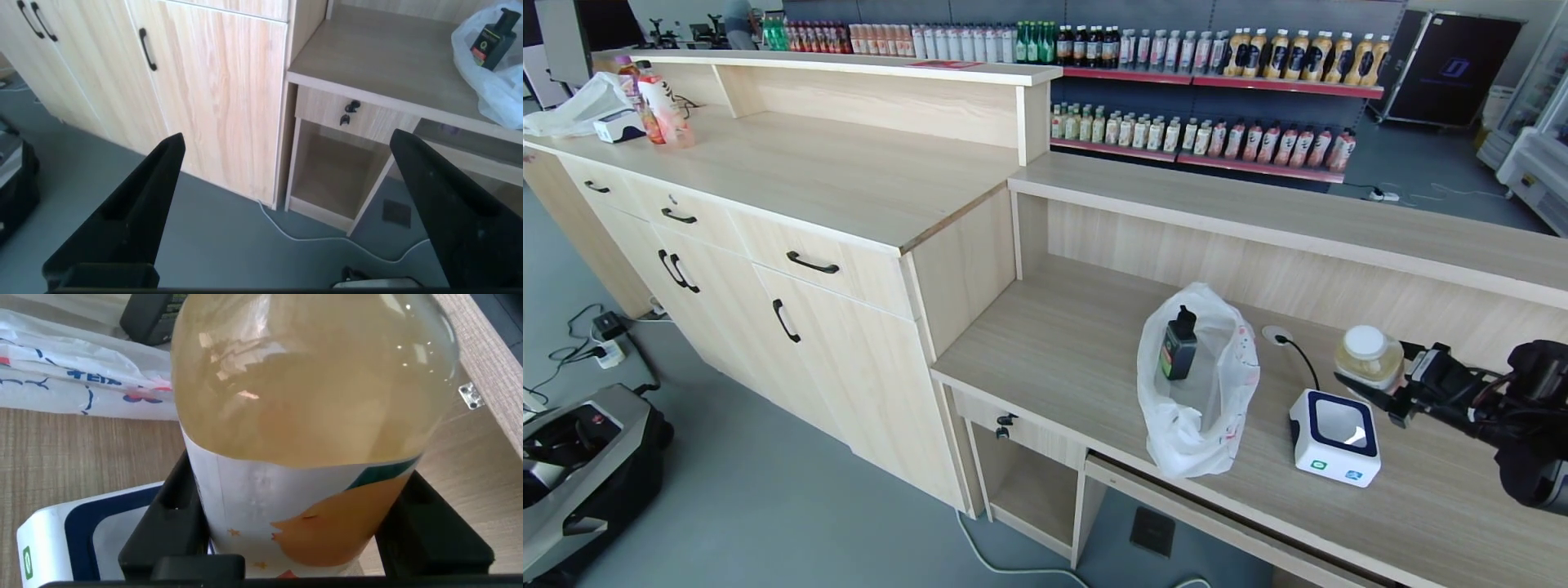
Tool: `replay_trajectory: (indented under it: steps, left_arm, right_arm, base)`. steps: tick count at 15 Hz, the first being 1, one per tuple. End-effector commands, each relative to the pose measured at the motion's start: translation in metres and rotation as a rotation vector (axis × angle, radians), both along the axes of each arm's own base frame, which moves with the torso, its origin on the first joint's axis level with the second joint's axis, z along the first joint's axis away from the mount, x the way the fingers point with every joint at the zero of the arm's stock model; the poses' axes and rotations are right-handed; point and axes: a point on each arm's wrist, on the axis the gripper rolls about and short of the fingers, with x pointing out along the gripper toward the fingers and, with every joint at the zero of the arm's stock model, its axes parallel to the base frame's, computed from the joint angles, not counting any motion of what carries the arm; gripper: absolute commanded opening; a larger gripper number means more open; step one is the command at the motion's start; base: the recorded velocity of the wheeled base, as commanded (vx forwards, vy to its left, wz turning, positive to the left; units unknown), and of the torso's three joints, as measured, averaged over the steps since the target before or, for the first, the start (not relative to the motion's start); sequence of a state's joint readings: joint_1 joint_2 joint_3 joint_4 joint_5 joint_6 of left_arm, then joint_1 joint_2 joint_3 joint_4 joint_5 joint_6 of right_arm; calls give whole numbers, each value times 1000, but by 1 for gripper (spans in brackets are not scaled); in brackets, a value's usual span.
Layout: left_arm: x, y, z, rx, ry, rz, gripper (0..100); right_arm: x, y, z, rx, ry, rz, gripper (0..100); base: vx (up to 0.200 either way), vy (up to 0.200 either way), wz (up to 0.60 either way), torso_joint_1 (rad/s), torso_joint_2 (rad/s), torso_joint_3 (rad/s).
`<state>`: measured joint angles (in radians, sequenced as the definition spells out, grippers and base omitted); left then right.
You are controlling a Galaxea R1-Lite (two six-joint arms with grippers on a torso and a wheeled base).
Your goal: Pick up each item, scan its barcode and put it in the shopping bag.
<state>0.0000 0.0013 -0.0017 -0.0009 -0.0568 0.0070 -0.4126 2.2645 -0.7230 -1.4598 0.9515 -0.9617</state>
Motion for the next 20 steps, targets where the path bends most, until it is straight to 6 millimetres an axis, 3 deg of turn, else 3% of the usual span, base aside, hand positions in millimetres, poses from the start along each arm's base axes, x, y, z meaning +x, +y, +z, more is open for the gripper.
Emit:
replay_trajectory:
  steps: [1,11,20]
  left_arm:
    - [0,0,0,1,0,0,100]
    - [0,0,0,1,0,0,100]
    - [0,0,0,-1,0,0,100]
  right_arm:
    - [0,0,-1,-2,1,0,0]
    - [-1,-5,-12,-3,22,-13,0]
    - [21,10,-11,-19,-21,45,0]
  base:
    - [0,0,0,0,0,0]
    - [0,0,0,0,0,0]
    - [0,0,0,0,0,0]
